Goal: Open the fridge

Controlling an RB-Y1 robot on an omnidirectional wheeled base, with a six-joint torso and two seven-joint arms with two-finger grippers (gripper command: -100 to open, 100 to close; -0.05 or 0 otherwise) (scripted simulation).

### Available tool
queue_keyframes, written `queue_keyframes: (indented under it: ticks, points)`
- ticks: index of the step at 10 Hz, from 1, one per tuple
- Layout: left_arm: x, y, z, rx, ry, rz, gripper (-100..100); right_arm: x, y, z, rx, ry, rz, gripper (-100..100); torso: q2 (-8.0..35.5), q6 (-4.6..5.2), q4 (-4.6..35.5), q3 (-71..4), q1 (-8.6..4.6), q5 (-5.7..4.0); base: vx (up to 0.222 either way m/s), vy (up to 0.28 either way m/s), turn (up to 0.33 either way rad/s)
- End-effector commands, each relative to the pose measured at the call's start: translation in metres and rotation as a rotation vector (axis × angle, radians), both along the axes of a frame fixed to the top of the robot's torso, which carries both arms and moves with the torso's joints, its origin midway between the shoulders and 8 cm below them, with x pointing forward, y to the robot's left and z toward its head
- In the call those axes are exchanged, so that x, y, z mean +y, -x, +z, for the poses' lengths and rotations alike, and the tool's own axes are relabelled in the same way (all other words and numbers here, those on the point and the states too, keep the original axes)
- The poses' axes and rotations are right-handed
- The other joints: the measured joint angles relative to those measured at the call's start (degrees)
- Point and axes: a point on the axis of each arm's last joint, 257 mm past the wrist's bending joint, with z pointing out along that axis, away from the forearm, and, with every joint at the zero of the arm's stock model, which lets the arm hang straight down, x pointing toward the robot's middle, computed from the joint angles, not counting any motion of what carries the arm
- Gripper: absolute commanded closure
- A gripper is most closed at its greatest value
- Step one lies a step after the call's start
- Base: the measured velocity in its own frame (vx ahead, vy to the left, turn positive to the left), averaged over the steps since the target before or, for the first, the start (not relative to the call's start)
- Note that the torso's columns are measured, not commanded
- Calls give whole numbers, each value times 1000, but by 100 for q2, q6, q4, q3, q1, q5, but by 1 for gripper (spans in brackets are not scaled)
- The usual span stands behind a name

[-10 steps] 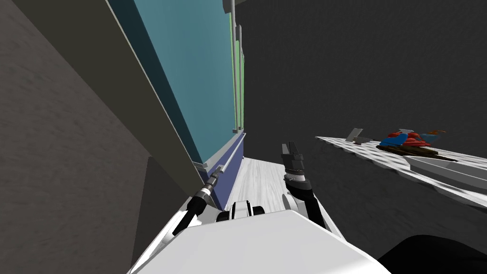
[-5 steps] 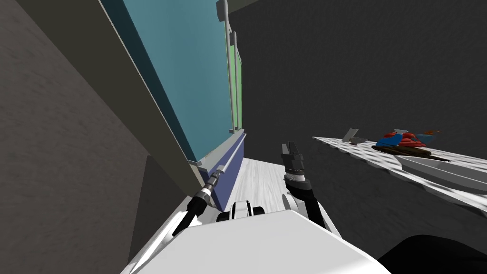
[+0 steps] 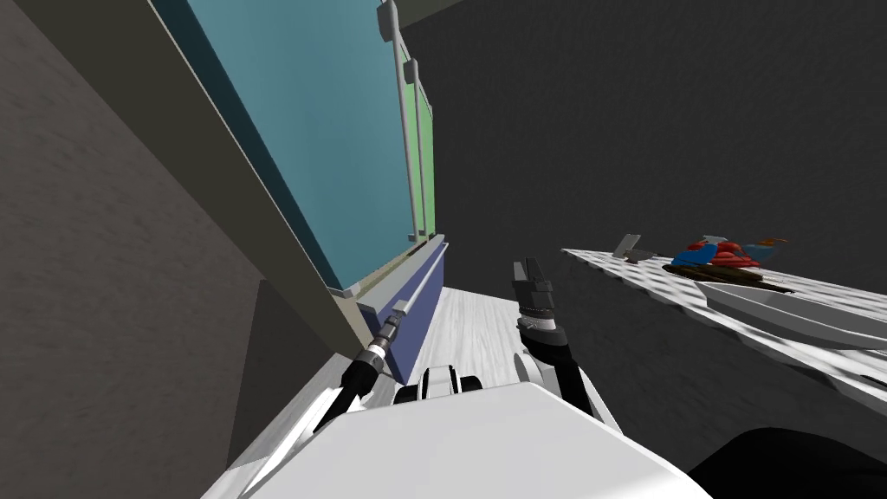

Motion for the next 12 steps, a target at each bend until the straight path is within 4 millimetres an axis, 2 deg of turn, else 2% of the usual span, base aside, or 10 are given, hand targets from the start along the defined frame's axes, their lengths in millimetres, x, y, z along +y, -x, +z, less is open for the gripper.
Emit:
queue_keyframes:
  ticks: [1,2,4,6,7,10,12]
  points:
    - [0,1,-1,4,-1,0,100,0,0,0,0,0,0,0,-10,14,-4,-5,2,3,-34,-89,15]
    - [-12,1,-1,6,76,-8,-100,0,0,0,0,0,0,0,-17,7,2,-11,50,10,-2,53,-24]
    - [-22,0,2,4,140,-15,-100,0,0,0,0,1,0,0,-13,6,12,-12,78,18,8,142,-43]
    - [-19,0,-1,7,121,-12,-100,0,0,0,0,1,0,0,15,-5,7,6,8,1,12,50,-6]
    - [-19,0,-1,7,121,-13,100,0,0,0,0,0,0,0,24,-4,9,14,-10,-6,3,10,0]
    - [-24,3,1,7,125,-16,100,0,0,0,0,0,0,0,18,8,-3,12,-21,-2,-38,-130,17]
    - [-27,5,3,7,129,-18,100,0,0,0,0,0,0,0,-6,2,-7,-4,17,6,-81,-175,2]
